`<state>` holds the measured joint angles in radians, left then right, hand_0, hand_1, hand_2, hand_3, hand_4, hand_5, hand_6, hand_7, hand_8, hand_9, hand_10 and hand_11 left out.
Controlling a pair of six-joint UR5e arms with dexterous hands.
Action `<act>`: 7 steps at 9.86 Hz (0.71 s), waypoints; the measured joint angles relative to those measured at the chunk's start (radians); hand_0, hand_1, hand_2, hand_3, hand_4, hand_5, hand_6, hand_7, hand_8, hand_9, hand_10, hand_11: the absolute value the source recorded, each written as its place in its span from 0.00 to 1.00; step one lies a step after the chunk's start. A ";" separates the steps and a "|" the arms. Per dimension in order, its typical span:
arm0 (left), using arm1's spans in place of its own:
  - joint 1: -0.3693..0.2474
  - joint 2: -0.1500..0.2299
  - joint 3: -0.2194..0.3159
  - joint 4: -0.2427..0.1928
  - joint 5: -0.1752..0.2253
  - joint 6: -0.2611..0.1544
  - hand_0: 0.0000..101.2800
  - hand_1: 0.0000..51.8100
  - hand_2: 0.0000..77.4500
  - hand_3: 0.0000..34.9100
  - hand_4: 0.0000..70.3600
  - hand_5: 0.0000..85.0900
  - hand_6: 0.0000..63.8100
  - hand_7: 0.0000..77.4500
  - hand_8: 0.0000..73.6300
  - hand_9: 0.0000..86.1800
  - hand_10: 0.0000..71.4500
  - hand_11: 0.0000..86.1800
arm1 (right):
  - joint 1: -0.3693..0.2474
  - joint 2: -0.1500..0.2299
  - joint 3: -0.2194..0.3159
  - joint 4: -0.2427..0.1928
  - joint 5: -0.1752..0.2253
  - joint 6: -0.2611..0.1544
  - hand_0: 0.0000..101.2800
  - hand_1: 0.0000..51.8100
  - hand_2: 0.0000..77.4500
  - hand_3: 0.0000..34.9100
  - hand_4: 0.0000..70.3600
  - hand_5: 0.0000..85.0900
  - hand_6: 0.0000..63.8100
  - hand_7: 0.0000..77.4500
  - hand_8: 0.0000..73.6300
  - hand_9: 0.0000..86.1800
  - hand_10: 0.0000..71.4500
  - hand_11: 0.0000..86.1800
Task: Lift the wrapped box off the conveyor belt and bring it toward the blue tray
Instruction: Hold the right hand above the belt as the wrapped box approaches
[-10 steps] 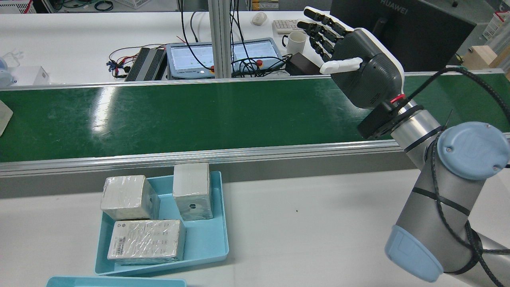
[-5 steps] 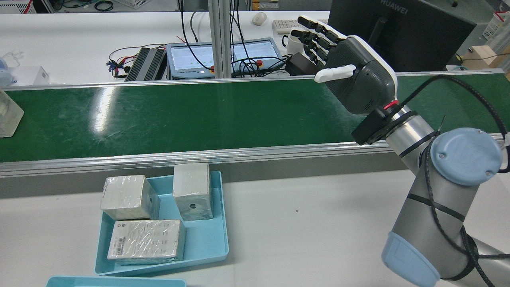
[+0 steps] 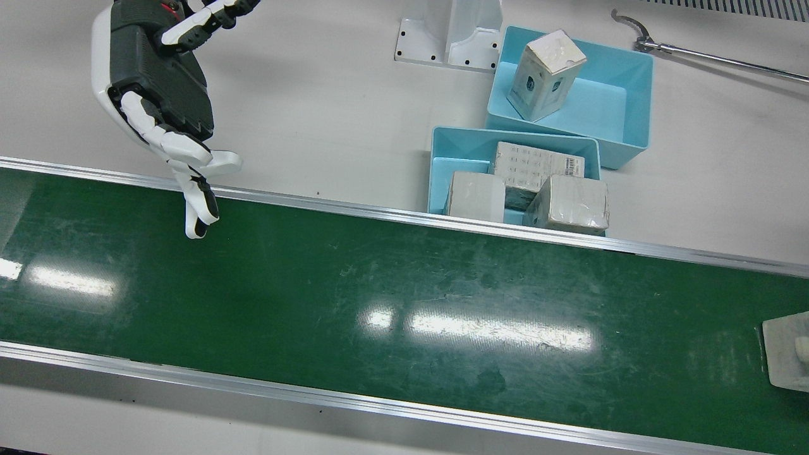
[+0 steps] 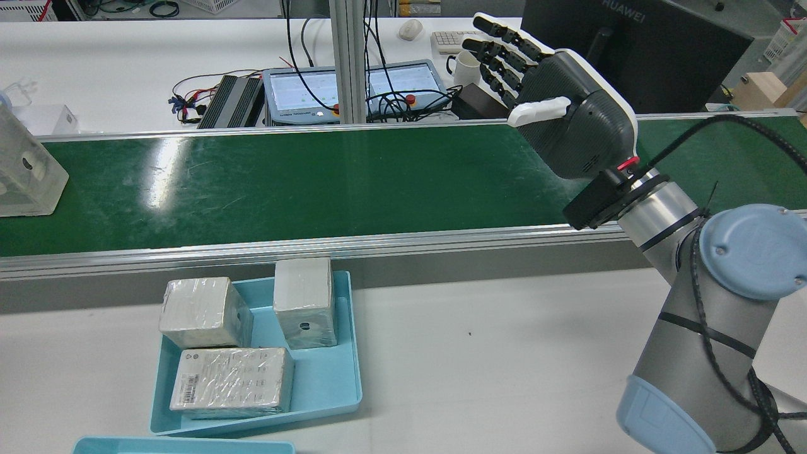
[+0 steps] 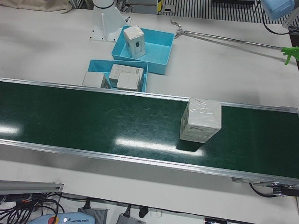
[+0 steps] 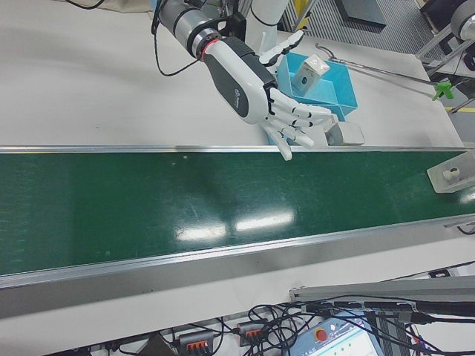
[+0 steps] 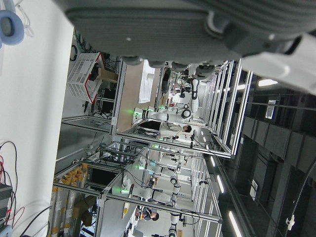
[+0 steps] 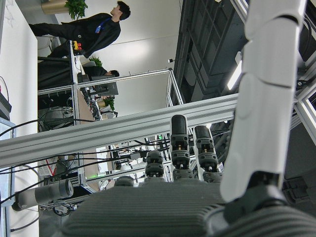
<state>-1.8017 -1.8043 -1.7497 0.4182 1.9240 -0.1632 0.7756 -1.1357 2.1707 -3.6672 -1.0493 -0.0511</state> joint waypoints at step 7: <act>0.000 0.000 0.000 0.000 0.000 0.000 0.00 0.00 0.01 0.00 0.00 0.01 0.01 0.01 0.01 0.00 0.00 0.01 | -0.008 0.002 -0.103 0.014 0.010 0.011 0.46 0.19 0.05 0.07 0.21 0.17 0.10 0.30 0.11 0.11 0.00 0.01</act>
<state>-1.8017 -1.8042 -1.7497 0.4182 1.9240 -0.1632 0.7679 -1.1335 2.0674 -3.6531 -1.0392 -0.0406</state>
